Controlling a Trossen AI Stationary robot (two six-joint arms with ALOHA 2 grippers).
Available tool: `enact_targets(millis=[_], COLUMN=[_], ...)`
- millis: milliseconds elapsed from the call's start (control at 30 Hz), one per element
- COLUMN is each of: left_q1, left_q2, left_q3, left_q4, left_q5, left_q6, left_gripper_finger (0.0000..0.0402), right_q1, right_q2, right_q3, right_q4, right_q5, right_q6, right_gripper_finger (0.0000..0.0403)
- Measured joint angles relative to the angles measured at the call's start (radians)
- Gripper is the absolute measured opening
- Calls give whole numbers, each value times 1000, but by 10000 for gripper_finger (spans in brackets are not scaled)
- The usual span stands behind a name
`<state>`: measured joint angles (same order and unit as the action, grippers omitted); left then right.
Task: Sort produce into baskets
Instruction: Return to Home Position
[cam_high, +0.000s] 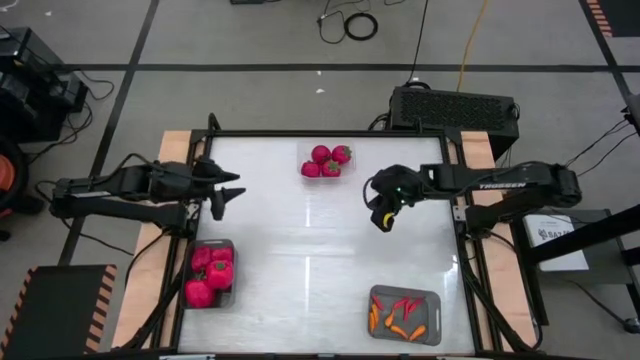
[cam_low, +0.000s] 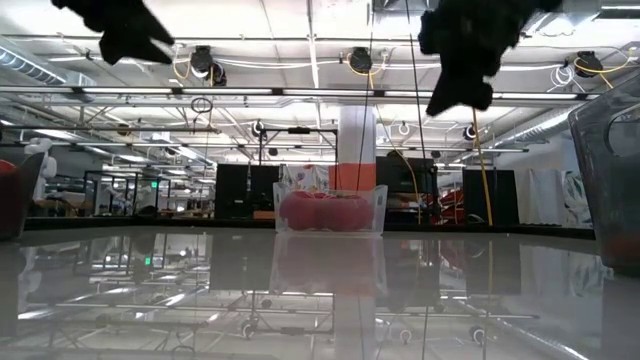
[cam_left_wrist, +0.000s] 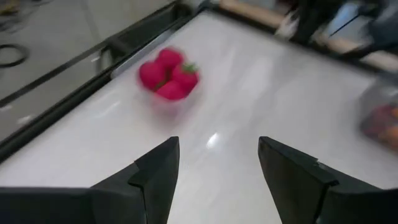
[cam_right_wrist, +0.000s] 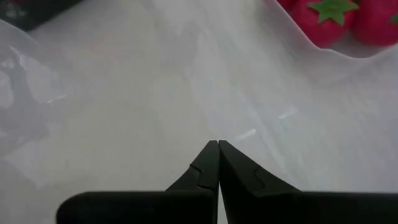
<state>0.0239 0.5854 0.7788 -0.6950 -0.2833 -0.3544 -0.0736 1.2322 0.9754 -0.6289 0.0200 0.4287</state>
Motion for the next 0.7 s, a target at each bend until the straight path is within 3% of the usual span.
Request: enact_targets(millis=[133,267,500,600,700], left_q1=[0,0,0,0,0], left_q2=[10,29,-9,-71,-153], left_q3=[0,0,0,0,0], left_q4=[-96,-37,125,123,107], left_q5=[-76,-98,-80,-49,-47], left_q6=[-7,-47,161,184,180], left_gripper_finger=[226,226,226,226,226], right_q1=[-11,-17,-16,-17,-17], right_q2=[-4,38,148,154,112], right_q3=[-132,-187,-187,-187,-188], right_q4=[206,456,964,998,894], right_q5=[18,133,128,91,76], right_q6=[-79,-49,-77,-109,-132], right_gripper_finger=[0,0,0,0,0])
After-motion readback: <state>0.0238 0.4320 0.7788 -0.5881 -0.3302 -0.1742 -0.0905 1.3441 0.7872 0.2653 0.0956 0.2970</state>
